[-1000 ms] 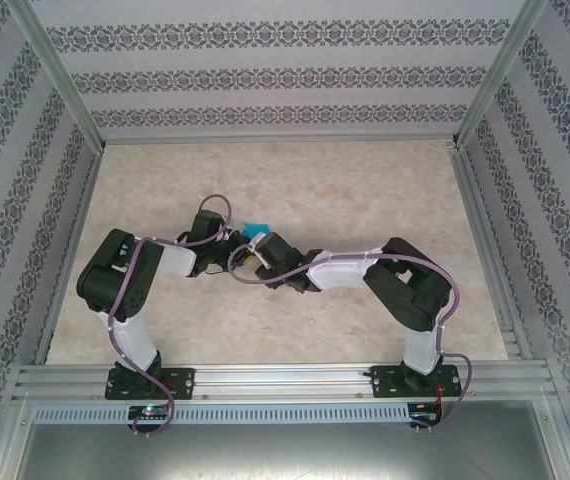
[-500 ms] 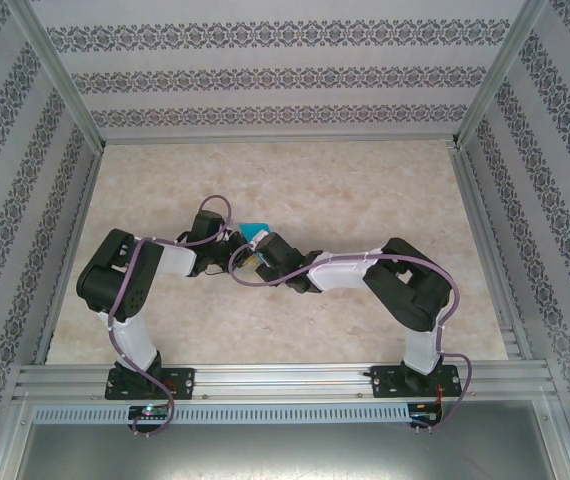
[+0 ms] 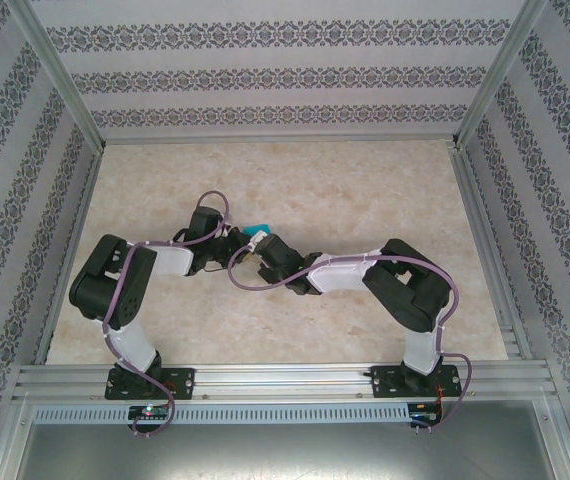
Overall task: Fold a paper plane with a square sheet of paper (pick it up from the middle)
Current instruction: Fold the wing for the fifth time at the center of the table.
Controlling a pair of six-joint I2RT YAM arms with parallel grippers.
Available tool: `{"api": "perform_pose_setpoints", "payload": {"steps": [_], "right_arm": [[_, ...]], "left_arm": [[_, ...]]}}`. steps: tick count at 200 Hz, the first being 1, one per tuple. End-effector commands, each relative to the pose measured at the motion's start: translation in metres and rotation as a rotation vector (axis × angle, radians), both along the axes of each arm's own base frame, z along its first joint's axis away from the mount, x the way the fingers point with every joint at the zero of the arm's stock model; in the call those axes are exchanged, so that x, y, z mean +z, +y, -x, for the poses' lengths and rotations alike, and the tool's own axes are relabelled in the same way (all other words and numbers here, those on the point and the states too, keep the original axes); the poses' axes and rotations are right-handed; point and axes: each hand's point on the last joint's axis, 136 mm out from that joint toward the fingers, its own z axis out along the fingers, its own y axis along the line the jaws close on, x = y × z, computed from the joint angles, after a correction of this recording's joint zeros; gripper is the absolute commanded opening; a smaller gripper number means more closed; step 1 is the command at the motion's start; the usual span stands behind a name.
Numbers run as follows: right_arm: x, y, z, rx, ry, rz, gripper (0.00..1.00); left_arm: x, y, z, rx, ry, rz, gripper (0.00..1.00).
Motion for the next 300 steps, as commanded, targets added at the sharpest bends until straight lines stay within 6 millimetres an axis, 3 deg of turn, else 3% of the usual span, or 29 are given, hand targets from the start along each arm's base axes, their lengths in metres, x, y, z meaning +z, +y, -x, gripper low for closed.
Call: {"api": "perform_pose_setpoints", "payload": {"steps": [1, 45, 90, 149, 215, 300], "right_arm": [[0.006, 0.001, 0.003, 0.006, 0.037, -0.053, 0.15], [0.008, 0.007, 0.007, 0.010, 0.218, -0.258, 0.06], [0.010, 0.009, 0.004, -0.007, 0.422, -0.489, 0.03], [0.008, 0.011, 0.000, -0.019, 0.550, -0.621, 0.02], [-0.006, 0.015, 0.004, -0.027, 0.629, -0.630, 0.03], [-0.015, 0.014, 0.007, -0.036, 0.677, -0.591, 0.07]], "left_arm": [[0.009, 0.005, 0.000, 0.021, -0.009, -0.034, 0.13], [0.010, 0.016, 0.006, 0.049, -0.018, -0.068, 0.13], [0.018, 0.013, 0.007, 0.028, -0.069, -0.037, 0.14], [0.025, 0.000, 0.005, -0.017, -0.113, 0.018, 0.14], [0.021, -0.011, 0.000, -0.043, -0.104, 0.035, 0.14], [-0.002, -0.012, 0.001, -0.035, -0.046, 0.008, 0.12]]}}
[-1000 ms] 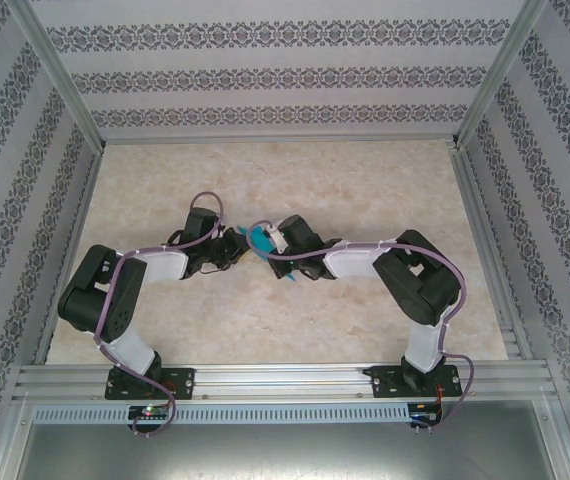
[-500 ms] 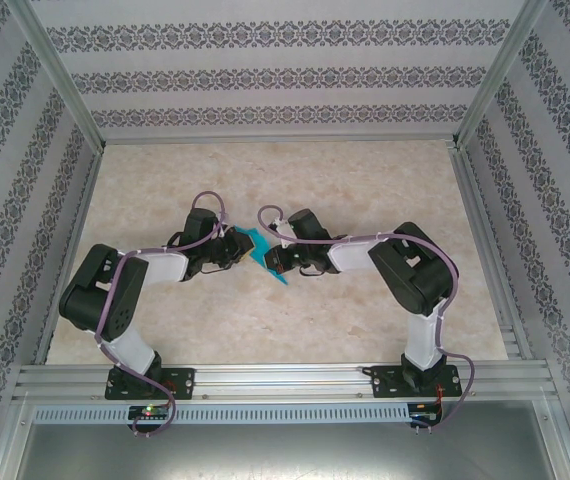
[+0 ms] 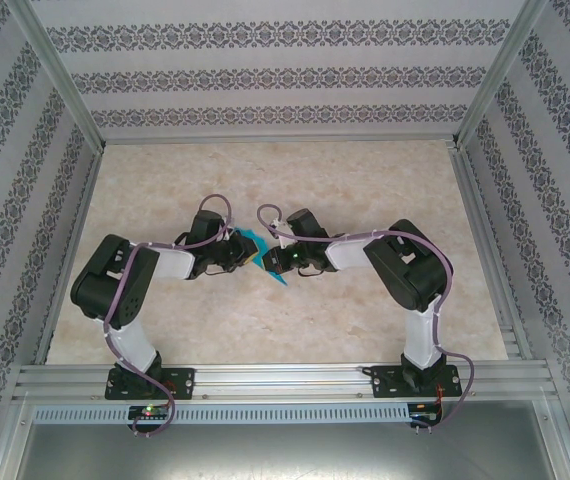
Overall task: Fold a paper plane with a square sheet of paper (pick it up from the middle)
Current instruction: Fold the wing for the fifth time at the center of the table.
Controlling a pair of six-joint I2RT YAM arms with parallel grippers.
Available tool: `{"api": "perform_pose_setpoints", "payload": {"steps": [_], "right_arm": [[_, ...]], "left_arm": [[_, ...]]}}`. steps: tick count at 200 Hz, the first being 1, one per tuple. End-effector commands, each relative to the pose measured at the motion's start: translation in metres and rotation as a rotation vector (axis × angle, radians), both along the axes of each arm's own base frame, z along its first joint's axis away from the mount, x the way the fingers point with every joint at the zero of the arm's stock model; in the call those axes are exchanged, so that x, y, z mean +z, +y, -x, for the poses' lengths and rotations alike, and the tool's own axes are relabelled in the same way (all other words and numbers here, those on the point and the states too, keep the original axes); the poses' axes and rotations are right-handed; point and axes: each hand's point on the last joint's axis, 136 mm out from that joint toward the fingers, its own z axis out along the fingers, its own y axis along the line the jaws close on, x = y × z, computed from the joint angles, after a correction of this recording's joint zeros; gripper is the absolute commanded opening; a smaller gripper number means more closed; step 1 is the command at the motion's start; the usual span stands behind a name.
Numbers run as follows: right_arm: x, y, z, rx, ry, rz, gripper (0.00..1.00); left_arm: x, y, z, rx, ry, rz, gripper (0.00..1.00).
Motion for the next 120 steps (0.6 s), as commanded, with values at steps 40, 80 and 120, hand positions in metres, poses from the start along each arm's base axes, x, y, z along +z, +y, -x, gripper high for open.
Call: {"api": "perform_pose_setpoints", "payload": {"steps": [40, 80, 120], "right_arm": [[0.003, -0.002, 0.000, 0.003, 0.066, -0.010, 0.17], [0.014, -0.005, 0.002, 0.004, 0.085, -0.042, 0.21], [0.011, -0.008, 0.005, 0.005, 0.110, -0.043, 0.19]], "left_arm": [[-0.007, 0.000, -0.002, 0.003, -0.006, -0.033, 0.11], [-0.010, 0.003, -0.001, 0.010, 0.000, -0.051, 0.11], [-0.010, 0.005, -0.001, 0.015, -0.001, -0.059, 0.11]]}}
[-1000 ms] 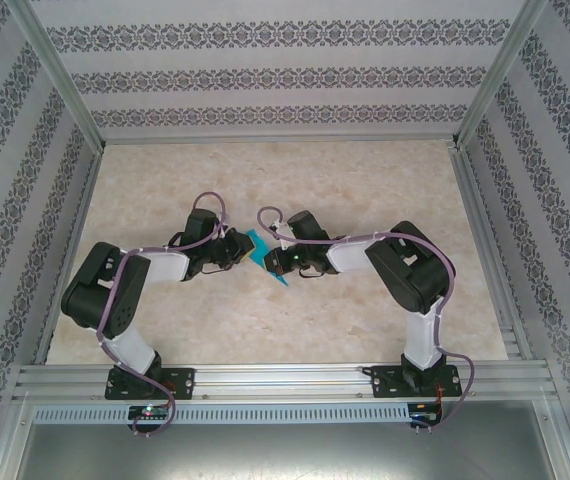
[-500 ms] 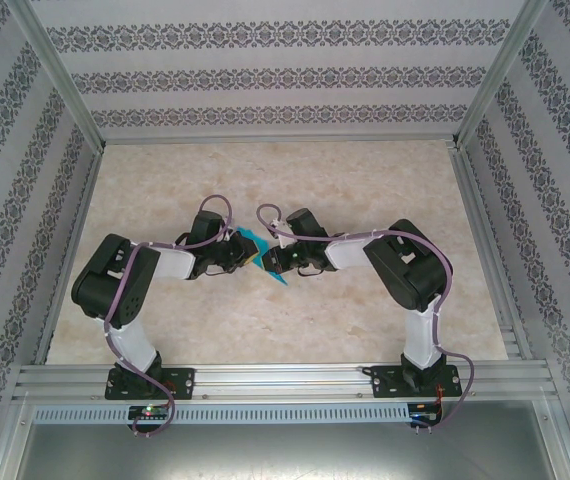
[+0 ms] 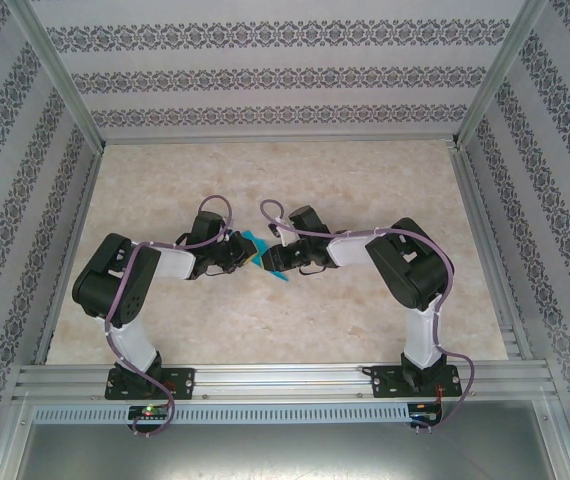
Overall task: Fold a paper plane with a square sheet of paper (pick it up from the middle)
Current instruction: Fold the wing for the fifth time at the center of the table.
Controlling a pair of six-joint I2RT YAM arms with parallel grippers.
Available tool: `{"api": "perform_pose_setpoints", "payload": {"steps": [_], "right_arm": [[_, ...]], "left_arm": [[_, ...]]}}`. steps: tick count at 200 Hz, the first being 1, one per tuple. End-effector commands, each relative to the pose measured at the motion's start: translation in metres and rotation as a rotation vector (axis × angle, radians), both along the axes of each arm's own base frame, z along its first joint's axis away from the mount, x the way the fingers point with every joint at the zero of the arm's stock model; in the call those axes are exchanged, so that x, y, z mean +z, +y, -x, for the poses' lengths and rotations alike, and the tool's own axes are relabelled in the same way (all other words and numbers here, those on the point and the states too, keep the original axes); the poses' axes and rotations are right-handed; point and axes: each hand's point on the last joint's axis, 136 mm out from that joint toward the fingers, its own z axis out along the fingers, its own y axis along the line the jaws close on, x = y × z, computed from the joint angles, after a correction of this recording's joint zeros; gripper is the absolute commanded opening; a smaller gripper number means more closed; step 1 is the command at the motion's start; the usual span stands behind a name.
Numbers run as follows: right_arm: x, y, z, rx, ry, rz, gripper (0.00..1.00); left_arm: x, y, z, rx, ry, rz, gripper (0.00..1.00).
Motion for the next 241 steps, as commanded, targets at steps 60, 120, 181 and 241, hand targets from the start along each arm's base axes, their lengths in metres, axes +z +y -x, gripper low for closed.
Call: {"api": "perform_pose_setpoints", "payload": {"steps": [60, 120, 181, 241], "right_arm": [[0.004, -0.004, 0.004, -0.019, 0.093, -0.055, 0.21], [0.019, -0.006, 0.002, -0.024, 0.097, -0.059, 0.26], [0.026, -0.008, 0.003, -0.026, 0.096, -0.054, 0.26], [0.007, -0.011, 0.006, -0.026, 0.134, -0.021, 0.11]], "left_arm": [[-0.005, 0.004, 0.004, -0.007, -0.003, -0.053, 0.11], [0.001, 0.001, 0.003, -0.021, -0.018, -0.034, 0.11], [0.001, 0.000, 0.004, -0.022, -0.016, -0.028, 0.11], [-0.002, 0.005, 0.006, -0.005, -0.009, -0.048, 0.11]]}}
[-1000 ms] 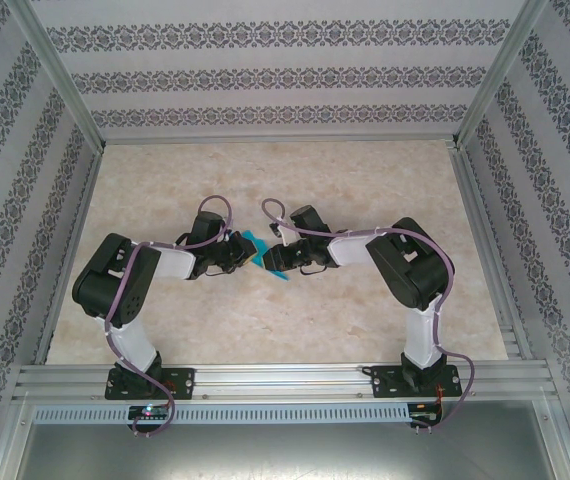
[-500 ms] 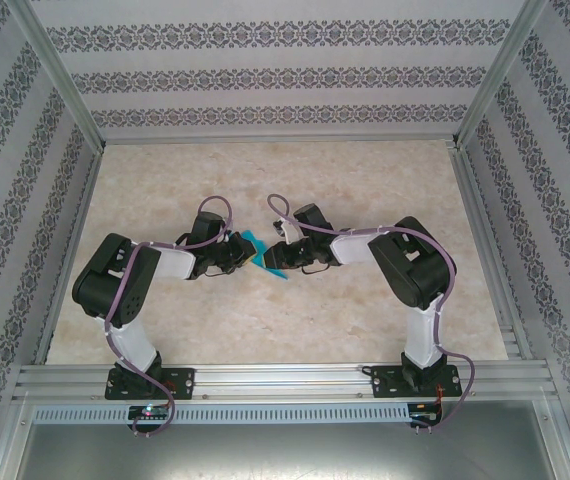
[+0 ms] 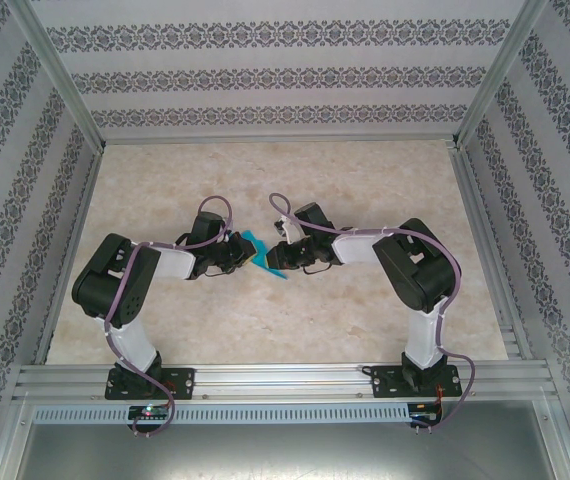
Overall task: Fold a paper plane with a square sheet of paper (pick it up from the middle)
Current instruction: Fold the wing for the fifth time at the center of the table.
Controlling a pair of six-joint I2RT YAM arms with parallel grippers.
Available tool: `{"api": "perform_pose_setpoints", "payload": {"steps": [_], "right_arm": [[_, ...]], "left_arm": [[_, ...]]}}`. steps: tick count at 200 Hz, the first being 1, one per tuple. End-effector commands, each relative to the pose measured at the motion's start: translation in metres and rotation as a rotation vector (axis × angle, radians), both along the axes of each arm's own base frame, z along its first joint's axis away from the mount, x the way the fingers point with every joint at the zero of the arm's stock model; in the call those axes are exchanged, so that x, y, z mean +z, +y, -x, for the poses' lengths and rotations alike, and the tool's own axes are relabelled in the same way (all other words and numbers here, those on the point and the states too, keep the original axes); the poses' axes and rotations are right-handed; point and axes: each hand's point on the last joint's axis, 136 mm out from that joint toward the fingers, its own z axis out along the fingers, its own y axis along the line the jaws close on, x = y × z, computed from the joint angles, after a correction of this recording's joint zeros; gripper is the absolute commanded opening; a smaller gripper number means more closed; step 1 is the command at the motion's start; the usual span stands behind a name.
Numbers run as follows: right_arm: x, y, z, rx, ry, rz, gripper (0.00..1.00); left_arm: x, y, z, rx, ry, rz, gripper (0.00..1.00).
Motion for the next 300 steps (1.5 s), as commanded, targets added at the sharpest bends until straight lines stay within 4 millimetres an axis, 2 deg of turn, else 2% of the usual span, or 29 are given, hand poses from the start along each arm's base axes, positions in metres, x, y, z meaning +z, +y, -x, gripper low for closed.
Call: {"api": "perform_pose_setpoints", "payload": {"steps": [1, 21, 51, 100, 155, 172, 236, 300], "right_arm": [[-0.004, -0.001, -0.001, 0.008, 0.012, 0.005, 0.10], [-0.011, -0.002, 0.002, 0.015, 0.027, 0.017, 0.05], [-0.023, -0.005, 0.006, 0.023, 0.049, 0.041, 0.05], [-0.026, -0.004, 0.008, 0.036, 0.055, 0.050, 0.08], [-0.026, -0.004, 0.006, 0.039, 0.056, 0.061, 0.09], [-0.027, -0.003, 0.006, 0.038, 0.055, 0.067, 0.08], [-0.032, -0.005, 0.006, 0.029, 0.068, 0.081, 0.08], [-0.028, -0.004, 0.007, 0.035, 0.063, 0.080, 0.11]], "left_arm": [[0.001, 0.002, 0.005, -0.006, -0.008, -0.023, 0.11], [-0.003, 0.007, 0.007, 0.016, -0.001, -0.041, 0.11], [-0.006, 0.012, 0.007, 0.038, 0.009, -0.054, 0.11], [-0.008, 0.019, 0.010, 0.063, 0.015, -0.061, 0.10], [0.024, 0.005, 0.006, 0.004, -0.093, -0.008, 0.12], [0.025, 0.000, 0.008, -0.021, -0.103, -0.008, 0.12], [0.010, -0.016, 0.019, -0.060, -0.064, -0.005, 0.12], [-0.014, -0.011, 0.021, -0.037, 0.015, -0.048, 0.11]]}}
